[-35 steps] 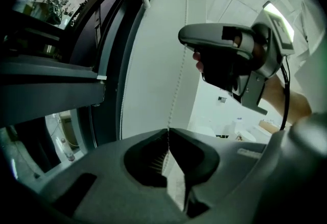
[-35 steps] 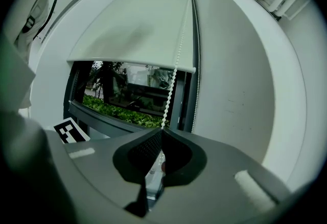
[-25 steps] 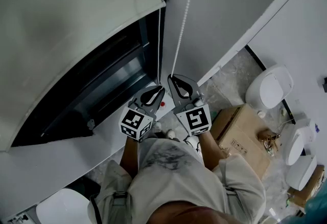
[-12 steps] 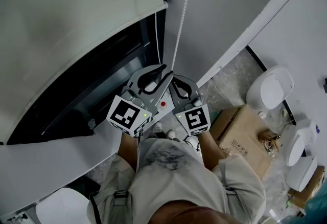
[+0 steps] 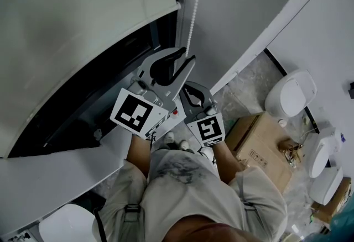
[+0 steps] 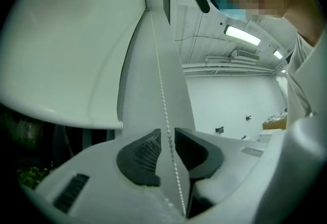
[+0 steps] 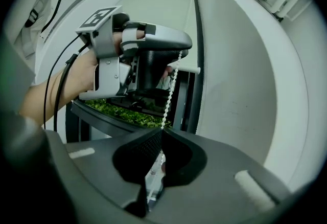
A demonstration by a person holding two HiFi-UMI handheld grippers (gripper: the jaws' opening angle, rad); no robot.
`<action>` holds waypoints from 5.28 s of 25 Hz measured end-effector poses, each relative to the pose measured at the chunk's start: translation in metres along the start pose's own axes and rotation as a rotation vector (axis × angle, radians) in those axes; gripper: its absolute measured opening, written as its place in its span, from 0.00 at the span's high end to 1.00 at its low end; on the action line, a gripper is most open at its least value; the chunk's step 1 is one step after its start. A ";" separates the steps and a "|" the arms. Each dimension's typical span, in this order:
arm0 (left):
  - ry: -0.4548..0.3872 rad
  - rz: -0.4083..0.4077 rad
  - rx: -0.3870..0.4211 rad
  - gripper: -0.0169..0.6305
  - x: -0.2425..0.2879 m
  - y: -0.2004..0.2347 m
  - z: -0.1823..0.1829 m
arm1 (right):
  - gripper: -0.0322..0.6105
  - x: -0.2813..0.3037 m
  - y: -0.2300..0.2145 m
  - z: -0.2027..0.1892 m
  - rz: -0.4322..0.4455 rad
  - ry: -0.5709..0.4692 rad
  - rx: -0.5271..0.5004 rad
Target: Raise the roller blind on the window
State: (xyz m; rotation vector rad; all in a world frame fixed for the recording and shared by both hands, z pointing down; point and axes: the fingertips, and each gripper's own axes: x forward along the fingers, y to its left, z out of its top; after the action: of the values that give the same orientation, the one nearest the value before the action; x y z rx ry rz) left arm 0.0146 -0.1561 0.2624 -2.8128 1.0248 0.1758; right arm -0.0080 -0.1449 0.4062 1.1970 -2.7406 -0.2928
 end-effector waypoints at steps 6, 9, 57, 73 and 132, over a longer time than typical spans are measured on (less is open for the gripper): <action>-0.026 0.012 -0.007 0.94 0.000 -0.003 0.007 | 0.93 -0.002 0.003 -0.002 -0.011 0.019 0.047; -0.037 0.022 -0.016 0.94 -0.003 -0.002 0.009 | 0.93 -0.002 0.003 -0.002 -0.007 0.022 0.046; 0.245 0.057 -0.182 0.95 -0.024 -0.007 -0.152 | 0.93 0.006 0.043 -0.157 0.077 0.313 0.122; 0.294 0.059 -0.211 0.95 -0.034 -0.012 -0.182 | 0.93 -0.003 0.050 -0.185 0.049 0.336 0.127; 0.291 0.050 -0.222 0.95 -0.023 -0.007 -0.189 | 0.93 0.015 -0.052 0.147 -0.088 -0.278 -0.039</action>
State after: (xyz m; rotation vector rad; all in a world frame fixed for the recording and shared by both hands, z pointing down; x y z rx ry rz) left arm 0.0127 -0.1688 0.4520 -3.0804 1.2034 -0.1280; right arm -0.0108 -0.1727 0.2521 1.3624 -2.8989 -0.5588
